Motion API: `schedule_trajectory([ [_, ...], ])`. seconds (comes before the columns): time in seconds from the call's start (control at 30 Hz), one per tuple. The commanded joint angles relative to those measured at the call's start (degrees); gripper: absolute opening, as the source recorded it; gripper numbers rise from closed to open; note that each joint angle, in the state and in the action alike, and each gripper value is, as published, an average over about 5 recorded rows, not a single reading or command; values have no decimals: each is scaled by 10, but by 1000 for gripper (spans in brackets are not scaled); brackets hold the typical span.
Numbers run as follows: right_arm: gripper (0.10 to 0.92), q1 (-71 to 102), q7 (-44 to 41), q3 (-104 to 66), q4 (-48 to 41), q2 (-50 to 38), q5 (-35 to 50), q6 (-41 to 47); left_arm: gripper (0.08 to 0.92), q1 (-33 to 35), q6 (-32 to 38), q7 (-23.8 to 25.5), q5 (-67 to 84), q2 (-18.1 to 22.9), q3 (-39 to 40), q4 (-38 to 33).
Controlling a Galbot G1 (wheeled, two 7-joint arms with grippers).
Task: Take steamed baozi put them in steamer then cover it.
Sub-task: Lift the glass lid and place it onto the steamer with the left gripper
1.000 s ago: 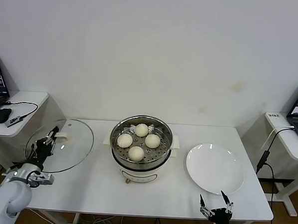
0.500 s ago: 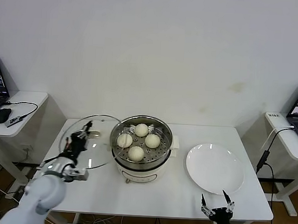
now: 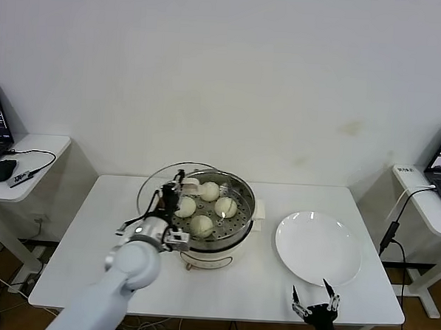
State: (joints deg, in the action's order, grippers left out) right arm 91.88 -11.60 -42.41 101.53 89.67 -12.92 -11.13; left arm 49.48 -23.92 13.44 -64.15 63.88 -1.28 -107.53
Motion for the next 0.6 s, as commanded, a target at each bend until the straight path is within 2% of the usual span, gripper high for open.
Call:
schedule_trajectory([
  [0.03,823,-3,3,5,-7,3,-13,-2,139,-53,-32,29,-80,86,66,62],
  [0.33,823,-2,2,10,-5,6,-10,-1,139,-54,-28,26,-89,111,61,99],
  [0.6,823,-1,1,14,-3,6,-8,0,139,-48,-18,18,-96,116,49,118],
])
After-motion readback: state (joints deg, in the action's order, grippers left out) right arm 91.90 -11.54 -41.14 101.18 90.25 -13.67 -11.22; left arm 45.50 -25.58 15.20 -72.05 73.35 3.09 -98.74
